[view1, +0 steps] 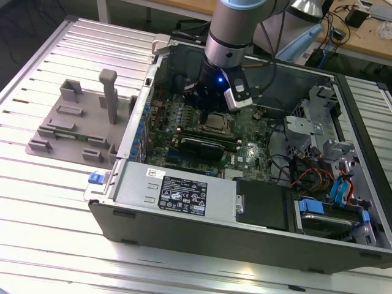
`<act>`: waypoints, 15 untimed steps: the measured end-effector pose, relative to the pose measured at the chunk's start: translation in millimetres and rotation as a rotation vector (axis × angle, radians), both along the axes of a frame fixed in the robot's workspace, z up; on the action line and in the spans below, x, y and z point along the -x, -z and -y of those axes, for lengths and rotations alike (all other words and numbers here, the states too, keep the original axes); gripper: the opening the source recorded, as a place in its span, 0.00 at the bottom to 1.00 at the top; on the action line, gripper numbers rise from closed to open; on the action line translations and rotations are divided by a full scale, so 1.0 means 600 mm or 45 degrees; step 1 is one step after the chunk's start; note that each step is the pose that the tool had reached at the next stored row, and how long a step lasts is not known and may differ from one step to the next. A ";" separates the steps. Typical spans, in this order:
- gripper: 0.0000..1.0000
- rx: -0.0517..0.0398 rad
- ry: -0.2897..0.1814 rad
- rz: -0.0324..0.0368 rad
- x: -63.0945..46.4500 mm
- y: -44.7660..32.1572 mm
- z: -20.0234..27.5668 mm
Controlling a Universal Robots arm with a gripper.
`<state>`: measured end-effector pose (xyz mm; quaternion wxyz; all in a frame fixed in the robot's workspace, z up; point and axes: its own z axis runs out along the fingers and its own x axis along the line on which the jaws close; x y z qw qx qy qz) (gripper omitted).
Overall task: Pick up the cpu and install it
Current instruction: 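Close the cpu cover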
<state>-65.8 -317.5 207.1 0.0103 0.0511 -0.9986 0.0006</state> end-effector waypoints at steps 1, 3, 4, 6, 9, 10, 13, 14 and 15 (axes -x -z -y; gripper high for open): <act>0.11 0.000 -0.005 0.0001 0.001 0.001 0.0000; 0.11 0.000 -0.011 -0.0001 0.001 0.002 0.0000; 0.11 0.000 -0.011 -0.0001 0.002 0.002 0.0000; 0.11 0.000 -0.011 0.0000 0.002 0.002 0.0000; 0.11 0.000 -0.011 -0.0002 0.002 0.004 0.0001; 0.11 0.000 -0.011 -0.0002 0.002 0.004 0.0001; 0.11 0.000 -0.011 0.0000 0.002 0.005 0.0000; 0.11 0.000 -0.011 0.0000 0.002 0.005 0.0000; 0.11 0.000 -0.011 0.0000 0.002 0.005 0.0000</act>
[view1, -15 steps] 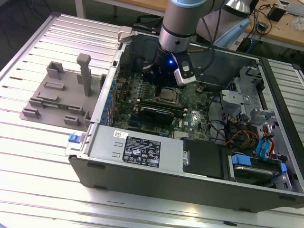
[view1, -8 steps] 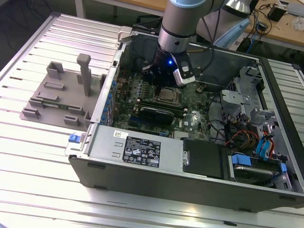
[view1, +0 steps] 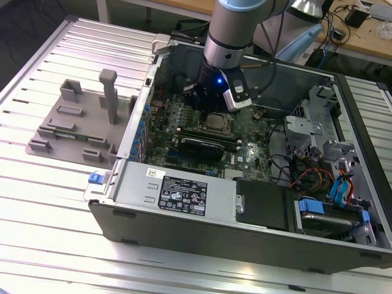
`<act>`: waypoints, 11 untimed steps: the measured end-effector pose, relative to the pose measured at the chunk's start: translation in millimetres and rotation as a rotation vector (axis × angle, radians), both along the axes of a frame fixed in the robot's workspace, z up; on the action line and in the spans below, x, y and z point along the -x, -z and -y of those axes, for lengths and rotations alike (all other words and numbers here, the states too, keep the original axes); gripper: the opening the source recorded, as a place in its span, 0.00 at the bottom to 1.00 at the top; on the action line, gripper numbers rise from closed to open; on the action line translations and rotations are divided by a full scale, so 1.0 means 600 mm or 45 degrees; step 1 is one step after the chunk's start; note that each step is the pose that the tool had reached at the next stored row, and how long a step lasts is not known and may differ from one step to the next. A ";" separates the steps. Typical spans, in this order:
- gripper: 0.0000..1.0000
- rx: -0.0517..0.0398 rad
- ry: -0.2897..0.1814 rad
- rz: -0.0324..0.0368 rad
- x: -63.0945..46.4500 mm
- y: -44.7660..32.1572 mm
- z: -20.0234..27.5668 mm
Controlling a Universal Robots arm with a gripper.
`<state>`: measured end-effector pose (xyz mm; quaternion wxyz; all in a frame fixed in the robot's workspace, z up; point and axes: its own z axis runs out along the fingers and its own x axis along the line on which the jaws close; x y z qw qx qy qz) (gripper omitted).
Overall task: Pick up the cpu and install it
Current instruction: 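Close the cpu cover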
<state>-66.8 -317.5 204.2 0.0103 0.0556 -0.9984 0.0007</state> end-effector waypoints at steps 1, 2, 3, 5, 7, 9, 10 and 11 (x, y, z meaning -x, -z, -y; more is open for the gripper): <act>0.11 0.000 0.000 0.0003 0.001 0.000 -0.0001; 0.11 0.000 0.000 0.0009 0.003 0.000 -0.0001; 0.11 0.000 0.000 0.0012 0.006 0.000 0.0000; 0.11 0.000 0.000 0.0027 0.010 0.000 0.0000; 0.11 0.000 0.000 0.0042 0.013 0.000 -0.0001; 0.11 0.000 0.000 0.0045 0.014 0.000 0.0000; 0.11 0.000 0.000 0.0049 0.014 -0.001 0.0000; 0.11 -0.001 0.000 0.0053 0.014 -0.002 -0.0001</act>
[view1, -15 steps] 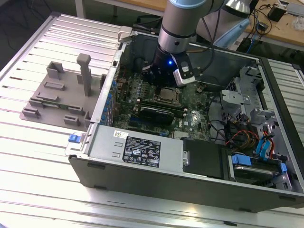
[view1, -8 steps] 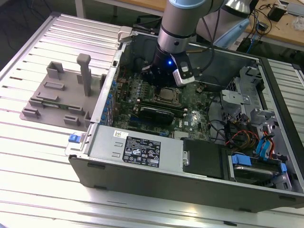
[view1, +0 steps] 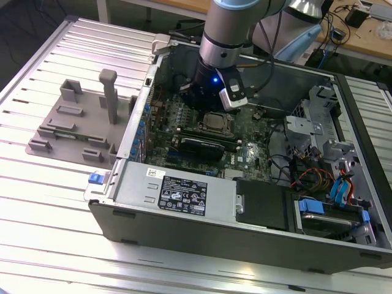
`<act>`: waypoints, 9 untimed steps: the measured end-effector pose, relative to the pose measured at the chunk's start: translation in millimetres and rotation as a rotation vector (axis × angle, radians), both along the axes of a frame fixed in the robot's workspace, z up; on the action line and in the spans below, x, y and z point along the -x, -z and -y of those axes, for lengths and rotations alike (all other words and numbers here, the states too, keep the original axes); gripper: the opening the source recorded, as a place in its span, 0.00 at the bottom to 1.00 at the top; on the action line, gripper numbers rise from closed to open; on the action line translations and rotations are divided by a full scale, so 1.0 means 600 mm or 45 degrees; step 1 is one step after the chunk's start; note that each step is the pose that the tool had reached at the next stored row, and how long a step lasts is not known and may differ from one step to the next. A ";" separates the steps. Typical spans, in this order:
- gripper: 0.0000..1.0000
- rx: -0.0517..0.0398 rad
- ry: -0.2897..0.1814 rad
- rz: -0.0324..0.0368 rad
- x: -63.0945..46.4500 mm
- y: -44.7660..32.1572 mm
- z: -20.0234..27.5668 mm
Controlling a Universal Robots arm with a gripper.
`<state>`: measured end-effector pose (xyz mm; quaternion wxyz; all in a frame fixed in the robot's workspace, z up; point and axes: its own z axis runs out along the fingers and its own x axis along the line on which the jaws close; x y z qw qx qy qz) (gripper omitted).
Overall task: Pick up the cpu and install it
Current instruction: 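Close the cpu cover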
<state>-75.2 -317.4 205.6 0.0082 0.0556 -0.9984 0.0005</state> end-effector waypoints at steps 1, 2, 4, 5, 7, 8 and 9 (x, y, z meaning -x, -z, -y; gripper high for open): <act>0.11 0.001 0.000 0.0003 0.000 -0.003 0.0001; 0.11 0.001 0.000 0.0008 0.000 -0.005 0.0001; 0.11 0.001 0.000 0.0019 0.000 -0.012 0.0001; 0.11 0.002 0.000 0.0025 0.000 -0.016 0.0001; 0.11 0.004 0.000 0.0033 0.000 -0.027 0.0001; 0.11 0.006 0.000 0.0038 0.000 -0.035 0.0001; 0.11 0.008 0.000 0.0040 0.000 -0.041 0.0001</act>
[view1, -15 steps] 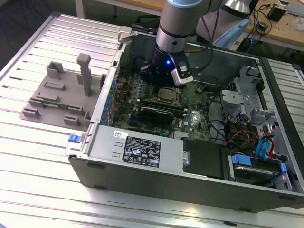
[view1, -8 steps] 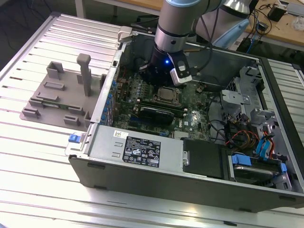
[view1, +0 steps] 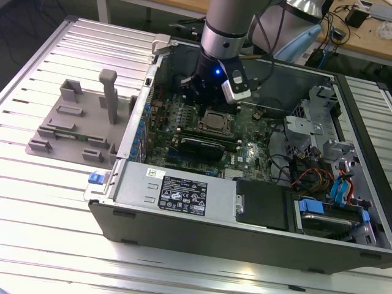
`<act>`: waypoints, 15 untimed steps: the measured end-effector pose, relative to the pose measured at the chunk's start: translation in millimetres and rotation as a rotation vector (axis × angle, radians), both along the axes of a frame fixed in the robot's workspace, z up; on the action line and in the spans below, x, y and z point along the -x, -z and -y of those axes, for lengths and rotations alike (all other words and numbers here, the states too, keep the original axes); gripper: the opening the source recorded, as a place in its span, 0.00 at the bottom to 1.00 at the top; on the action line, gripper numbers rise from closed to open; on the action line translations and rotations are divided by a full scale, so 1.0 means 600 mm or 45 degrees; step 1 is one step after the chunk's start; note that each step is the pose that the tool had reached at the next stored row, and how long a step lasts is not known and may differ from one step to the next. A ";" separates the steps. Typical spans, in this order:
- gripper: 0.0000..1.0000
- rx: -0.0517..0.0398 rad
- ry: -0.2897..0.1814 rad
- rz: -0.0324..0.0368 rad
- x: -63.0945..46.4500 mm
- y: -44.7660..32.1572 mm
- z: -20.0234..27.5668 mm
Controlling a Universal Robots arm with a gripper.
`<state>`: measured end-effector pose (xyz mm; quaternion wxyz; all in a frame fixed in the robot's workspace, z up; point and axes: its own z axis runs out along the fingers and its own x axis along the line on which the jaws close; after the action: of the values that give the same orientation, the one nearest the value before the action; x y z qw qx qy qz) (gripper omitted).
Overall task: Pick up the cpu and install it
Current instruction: 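Close the cpu cover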
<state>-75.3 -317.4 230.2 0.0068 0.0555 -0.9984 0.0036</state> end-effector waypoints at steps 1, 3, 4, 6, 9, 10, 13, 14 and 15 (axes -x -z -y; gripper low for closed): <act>0.11 0.001 0.000 0.0002 0.000 -0.005 0.0000; 0.11 0.007 0.000 0.0004 0.000 -0.011 -0.0001; 0.11 0.008 0.000 0.0002 0.000 -0.011 0.0000; 0.11 0.008 0.000 0.0001 -0.021 -0.011 0.0005; 0.11 0.008 0.000 -0.0006 -0.040 -0.011 0.0012; 0.11 0.008 0.000 -0.0013 -0.051 -0.011 0.0016; 0.11 0.008 0.000 -0.0022 -0.072 -0.011 0.0023; 0.11 0.008 0.000 -0.0022 -0.072 -0.011 0.0023; 0.11 0.008 0.000 -0.0022 -0.072 -0.011 0.0023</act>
<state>-32.1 -318.8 237.0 0.0078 0.0556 -0.9984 0.0066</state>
